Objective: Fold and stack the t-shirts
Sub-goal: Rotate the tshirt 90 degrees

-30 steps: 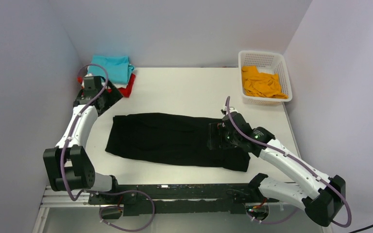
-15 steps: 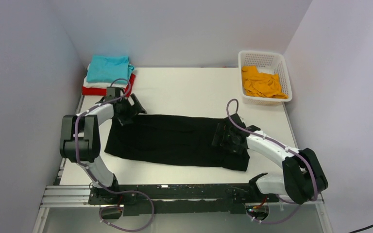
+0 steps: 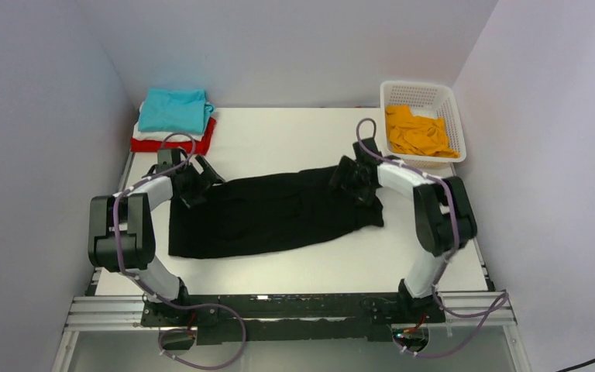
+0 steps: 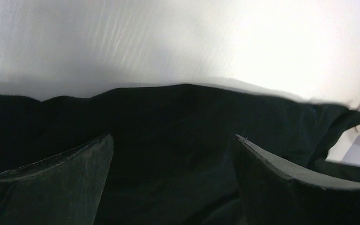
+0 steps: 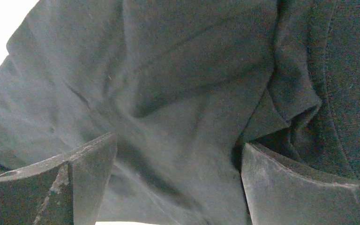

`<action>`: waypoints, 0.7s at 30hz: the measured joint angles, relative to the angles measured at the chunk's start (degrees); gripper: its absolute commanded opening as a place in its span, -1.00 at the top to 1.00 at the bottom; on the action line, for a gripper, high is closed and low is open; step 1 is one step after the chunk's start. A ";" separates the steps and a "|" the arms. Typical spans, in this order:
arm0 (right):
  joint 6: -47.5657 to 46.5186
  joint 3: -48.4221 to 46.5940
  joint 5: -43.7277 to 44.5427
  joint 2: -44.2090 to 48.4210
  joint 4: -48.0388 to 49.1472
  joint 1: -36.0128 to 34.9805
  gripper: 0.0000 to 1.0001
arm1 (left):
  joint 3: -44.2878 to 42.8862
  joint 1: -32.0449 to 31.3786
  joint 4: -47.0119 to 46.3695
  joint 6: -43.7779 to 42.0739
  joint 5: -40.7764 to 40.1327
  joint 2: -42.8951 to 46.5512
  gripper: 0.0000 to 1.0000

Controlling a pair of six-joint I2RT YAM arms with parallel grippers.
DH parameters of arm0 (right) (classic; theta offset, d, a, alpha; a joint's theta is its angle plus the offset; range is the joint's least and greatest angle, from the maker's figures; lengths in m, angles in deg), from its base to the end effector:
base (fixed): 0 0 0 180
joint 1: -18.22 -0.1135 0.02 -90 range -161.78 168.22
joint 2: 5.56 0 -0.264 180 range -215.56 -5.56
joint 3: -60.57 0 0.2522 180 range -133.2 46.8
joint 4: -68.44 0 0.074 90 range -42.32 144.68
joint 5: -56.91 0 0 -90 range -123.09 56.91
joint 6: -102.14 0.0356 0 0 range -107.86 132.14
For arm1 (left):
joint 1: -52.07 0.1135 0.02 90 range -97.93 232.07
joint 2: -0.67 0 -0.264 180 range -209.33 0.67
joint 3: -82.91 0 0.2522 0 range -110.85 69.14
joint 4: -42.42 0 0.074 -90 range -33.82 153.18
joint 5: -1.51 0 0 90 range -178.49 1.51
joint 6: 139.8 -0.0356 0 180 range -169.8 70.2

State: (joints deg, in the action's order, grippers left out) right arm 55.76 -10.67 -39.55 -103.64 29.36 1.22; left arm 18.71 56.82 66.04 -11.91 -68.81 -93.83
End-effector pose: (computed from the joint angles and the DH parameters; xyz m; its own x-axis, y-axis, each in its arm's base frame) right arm 0.3113 0.0994 0.1612 -0.8628 0.4530 -0.2245 0.3602 0.8623 0.3558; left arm 0.3217 0.0147 0.1625 -0.7091 -0.6392 -0.2976 -0.4002 0.7124 -0.5765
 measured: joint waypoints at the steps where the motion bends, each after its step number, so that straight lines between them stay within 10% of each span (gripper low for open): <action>1: -0.07 -3.76 -0.02 -3.02 0.31 0.31 -1.00 | 0.57 -0.31 0.02 0.72 -0.52 0.68 -0.99; 21: -4.39 -73.18 -7.89 -52.63 9.16 3.26 -1.00 | 11.30 -31.34 -1.86 19.52 -0.76 10.05 -0.99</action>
State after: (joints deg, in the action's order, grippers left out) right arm 51.36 -83.85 -47.44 -156.27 38.52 4.48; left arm 30.01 25.48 64.19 7.61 -69.57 -83.78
